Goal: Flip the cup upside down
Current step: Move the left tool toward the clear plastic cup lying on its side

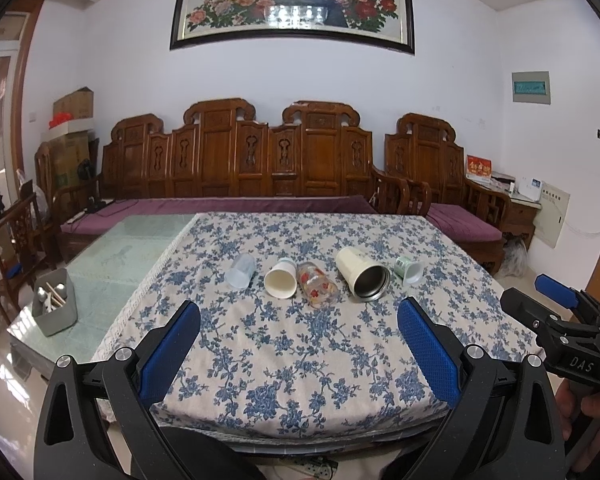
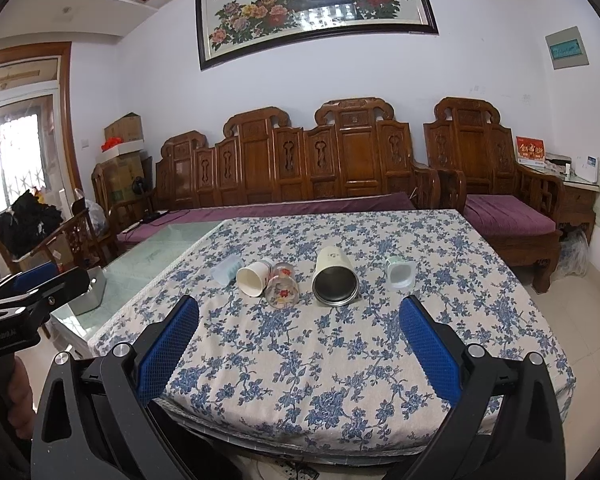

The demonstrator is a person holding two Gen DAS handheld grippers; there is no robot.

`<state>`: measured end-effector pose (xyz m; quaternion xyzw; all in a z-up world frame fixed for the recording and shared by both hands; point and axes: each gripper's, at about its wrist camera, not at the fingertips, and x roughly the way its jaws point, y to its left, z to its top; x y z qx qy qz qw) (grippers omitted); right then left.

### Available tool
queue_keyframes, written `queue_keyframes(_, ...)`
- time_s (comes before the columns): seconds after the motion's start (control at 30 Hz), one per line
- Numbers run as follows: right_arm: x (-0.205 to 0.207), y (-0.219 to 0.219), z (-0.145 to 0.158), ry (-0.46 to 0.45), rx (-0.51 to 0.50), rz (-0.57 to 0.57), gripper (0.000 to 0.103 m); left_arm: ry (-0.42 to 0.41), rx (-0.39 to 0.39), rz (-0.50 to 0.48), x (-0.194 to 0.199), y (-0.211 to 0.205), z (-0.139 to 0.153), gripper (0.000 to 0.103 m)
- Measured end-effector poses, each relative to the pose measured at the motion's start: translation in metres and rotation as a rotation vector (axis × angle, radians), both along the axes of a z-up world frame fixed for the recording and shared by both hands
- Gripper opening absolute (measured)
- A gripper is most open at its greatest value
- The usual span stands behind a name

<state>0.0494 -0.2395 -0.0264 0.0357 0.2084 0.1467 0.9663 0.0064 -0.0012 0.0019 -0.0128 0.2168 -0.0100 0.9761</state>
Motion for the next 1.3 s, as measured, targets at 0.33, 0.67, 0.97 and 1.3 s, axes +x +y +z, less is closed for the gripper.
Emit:
queue_keyframes(0.33,0.044,0.01,-0.026,0.071,-0.016,0.035,0.101,0.081,0.037,-0.008,0.043,0.019,-0.024,0.095)
queue_keyframes(0.67,0.108,0.025,-0.053,0.145,-0.034,0.075,0.097,0.166,0.035,-0.018,0.107,0.041,-0.043,0.095)
queue_keyframes(0.97,0.171,0.045,-0.08,0.21,-0.048,0.123,0.091,0.258,0.023,-0.009,0.17,0.063,-0.069,0.095)
queue_keyframes(1.3,0.229,0.085,-0.104,0.266,-0.074,0.193,0.086,0.364,0.037,0.012,0.237,0.089,-0.102,0.086)
